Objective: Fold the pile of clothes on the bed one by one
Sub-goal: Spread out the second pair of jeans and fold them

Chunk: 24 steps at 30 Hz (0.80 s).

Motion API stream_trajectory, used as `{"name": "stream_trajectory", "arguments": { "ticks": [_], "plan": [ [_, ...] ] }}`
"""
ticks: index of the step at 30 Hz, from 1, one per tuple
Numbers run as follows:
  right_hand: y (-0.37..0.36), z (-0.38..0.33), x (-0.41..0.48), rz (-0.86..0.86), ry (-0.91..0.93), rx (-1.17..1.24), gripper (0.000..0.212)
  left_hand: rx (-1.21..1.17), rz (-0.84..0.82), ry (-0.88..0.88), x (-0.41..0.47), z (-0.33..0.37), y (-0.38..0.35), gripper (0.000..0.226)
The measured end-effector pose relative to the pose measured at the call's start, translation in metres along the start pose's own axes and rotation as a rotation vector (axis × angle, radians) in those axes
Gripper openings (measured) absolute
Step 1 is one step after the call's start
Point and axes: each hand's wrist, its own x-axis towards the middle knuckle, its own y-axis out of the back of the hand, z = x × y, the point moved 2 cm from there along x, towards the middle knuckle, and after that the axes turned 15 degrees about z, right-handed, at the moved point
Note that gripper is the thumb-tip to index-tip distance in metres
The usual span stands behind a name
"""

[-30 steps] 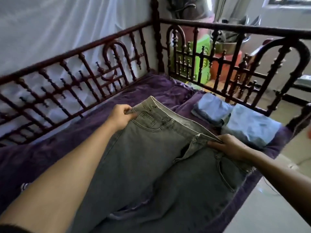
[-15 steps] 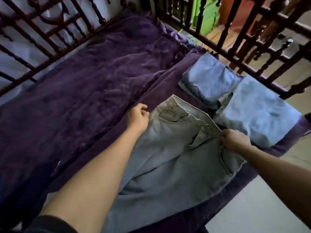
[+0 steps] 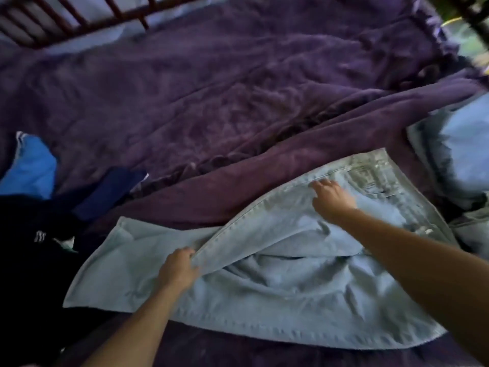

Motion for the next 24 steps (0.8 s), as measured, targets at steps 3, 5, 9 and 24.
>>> {"name": "stream_trajectory", "arguments": {
  "ticks": [3, 5, 9, 24],
  "plan": [
    [-0.034, -0.044, 0.036, -0.044, 0.152, -0.030, 0.065, 0.244, 0.043, -0.070, 0.007, -0.035, -0.033, 0.049],
    [-0.055, -0.060, 0.044, -0.123, 0.194, -0.098, 0.062, 0.320, 0.160, -0.143, 0.010, -0.044, -0.043, 0.037],
    [-0.050, -0.054, 0.049, 0.044, 0.039, -0.027, 0.026, 0.049, 0.361, -0.177, 0.029, -0.044, -0.016, 0.010],
    [-0.066, -0.222, 0.056, 0.033, 0.425, -0.044, 0.078, 0.076, 0.307, -0.123, 0.082, -0.183, 0.024, 0.069]
  ]
}}
